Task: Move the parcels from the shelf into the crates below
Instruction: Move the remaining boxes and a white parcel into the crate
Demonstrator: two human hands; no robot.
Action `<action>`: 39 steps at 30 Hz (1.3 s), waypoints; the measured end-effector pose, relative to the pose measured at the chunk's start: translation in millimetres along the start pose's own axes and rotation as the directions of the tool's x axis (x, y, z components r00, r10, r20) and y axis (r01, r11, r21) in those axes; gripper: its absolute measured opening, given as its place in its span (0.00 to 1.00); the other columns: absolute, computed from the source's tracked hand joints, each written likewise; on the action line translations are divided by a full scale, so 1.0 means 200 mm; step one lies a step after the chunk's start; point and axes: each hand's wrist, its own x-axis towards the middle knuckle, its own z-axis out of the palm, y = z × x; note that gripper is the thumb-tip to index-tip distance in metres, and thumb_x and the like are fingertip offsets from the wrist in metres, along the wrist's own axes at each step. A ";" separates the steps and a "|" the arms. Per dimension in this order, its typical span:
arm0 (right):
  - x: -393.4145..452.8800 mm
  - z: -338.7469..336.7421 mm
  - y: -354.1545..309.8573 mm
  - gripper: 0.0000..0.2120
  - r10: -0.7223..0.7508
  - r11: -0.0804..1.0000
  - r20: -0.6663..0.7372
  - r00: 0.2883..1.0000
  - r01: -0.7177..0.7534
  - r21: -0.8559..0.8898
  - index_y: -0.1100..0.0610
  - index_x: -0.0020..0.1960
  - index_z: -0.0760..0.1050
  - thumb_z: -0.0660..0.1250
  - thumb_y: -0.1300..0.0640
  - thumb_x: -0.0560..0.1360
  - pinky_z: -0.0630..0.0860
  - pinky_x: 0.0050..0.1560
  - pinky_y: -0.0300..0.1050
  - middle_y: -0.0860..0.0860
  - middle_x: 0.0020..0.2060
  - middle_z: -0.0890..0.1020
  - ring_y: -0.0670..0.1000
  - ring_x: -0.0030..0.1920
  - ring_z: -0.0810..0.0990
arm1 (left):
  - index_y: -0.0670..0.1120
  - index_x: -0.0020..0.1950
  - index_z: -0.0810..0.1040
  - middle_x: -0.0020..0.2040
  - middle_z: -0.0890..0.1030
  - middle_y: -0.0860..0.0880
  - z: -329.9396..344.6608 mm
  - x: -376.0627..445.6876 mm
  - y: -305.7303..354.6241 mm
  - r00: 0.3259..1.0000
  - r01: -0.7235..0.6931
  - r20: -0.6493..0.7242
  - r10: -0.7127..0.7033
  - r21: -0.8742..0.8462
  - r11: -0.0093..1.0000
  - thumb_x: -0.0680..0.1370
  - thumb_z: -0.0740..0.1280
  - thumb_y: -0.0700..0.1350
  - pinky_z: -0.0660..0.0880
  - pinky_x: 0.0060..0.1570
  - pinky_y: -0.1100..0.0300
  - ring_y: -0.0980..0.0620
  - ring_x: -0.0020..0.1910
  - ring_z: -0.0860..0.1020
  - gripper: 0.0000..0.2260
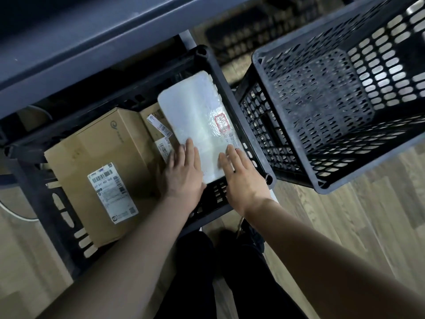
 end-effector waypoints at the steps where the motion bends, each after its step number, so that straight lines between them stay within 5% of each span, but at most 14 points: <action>1: 0.00 0.01 0.00 0.34 -0.002 1.000 0.003 1.000 0.002 -0.002 0.58 0.78 0.38 0.53 0.66 0.78 0.45 0.76 0.45 0.55 0.76 0.37 0.55 0.76 0.37 | 0.37 0.75 0.38 0.76 0.38 0.38 0.01 -0.01 0.01 1.000 0.001 0.004 -0.001 -0.003 1.000 0.79 0.60 0.57 0.44 0.73 0.49 0.42 0.76 0.44 0.41; 8: 0.03 -0.03 0.00 0.39 -0.032 0.999 0.019 0.999 0.032 -0.024 0.57 0.77 0.35 0.56 0.70 0.76 0.47 0.75 0.44 0.53 0.76 0.33 0.54 0.76 0.35 | 0.33 0.73 0.33 0.74 0.36 0.34 0.01 0.06 0.04 0.995 0.097 0.012 -0.097 0.012 0.995 0.73 0.63 0.66 0.41 0.73 0.47 0.38 0.75 0.41 0.53; 15: 0.06 -0.04 -0.01 0.38 -0.073 0.996 0.004 0.997 0.073 -0.047 0.58 0.76 0.31 0.48 0.76 0.75 0.50 0.75 0.45 0.54 0.75 0.31 0.55 0.75 0.33 | 0.32 0.74 0.37 0.75 0.41 0.32 0.04 0.08 0.02 0.989 0.073 -0.131 -0.070 0.011 0.997 0.83 0.54 0.48 0.40 0.72 0.48 0.37 0.76 0.45 0.33; 20: 0.06 -0.01 -0.02 0.37 -0.078 0.994 -0.017 0.997 0.076 -0.079 0.59 0.75 0.30 0.44 0.76 0.74 0.48 0.76 0.45 0.56 0.74 0.31 0.56 0.75 0.32 | 0.32 0.75 0.46 0.76 0.51 0.34 0.10 0.06 -0.02 0.953 0.023 -0.302 -0.012 0.033 0.999 0.81 0.58 0.51 0.48 0.73 0.49 0.39 0.75 0.53 0.34; 24: 0.08 0.00 0.00 0.39 -0.068 0.994 -0.006 0.998 0.067 -0.084 0.58 0.75 0.30 0.47 0.77 0.74 0.50 0.76 0.45 0.55 0.74 0.30 0.55 0.75 0.31 | 0.34 0.74 0.35 0.75 0.38 0.35 0.08 0.09 0.01 0.992 0.028 -0.121 -0.030 -0.022 0.999 0.83 0.52 0.45 0.43 0.73 0.50 0.40 0.76 0.41 0.30; 33: 0.04 -0.05 -0.01 0.38 -0.052 0.994 0.006 0.999 0.052 -0.093 0.58 0.77 0.33 0.50 0.74 0.75 0.41 0.76 0.45 0.54 0.75 0.33 0.54 0.76 0.33 | 0.37 0.75 0.36 0.76 0.38 0.38 0.05 0.05 -0.01 0.993 0.006 -0.118 -0.011 -0.041 0.999 0.82 0.56 0.46 0.38 0.72 0.50 0.42 0.76 0.41 0.33; 39: 0.04 -0.07 0.02 0.39 -0.045 0.996 -0.037 0.998 0.042 -0.085 0.58 0.77 0.34 0.54 0.71 0.76 0.50 0.75 0.44 0.53 0.76 0.35 0.53 0.76 0.36 | 0.38 0.76 0.38 0.77 0.41 0.38 0.07 0.03 0.00 0.991 -0.012 -0.132 0.008 -0.033 0.999 0.81 0.61 0.48 0.40 0.73 0.49 0.40 0.76 0.44 0.36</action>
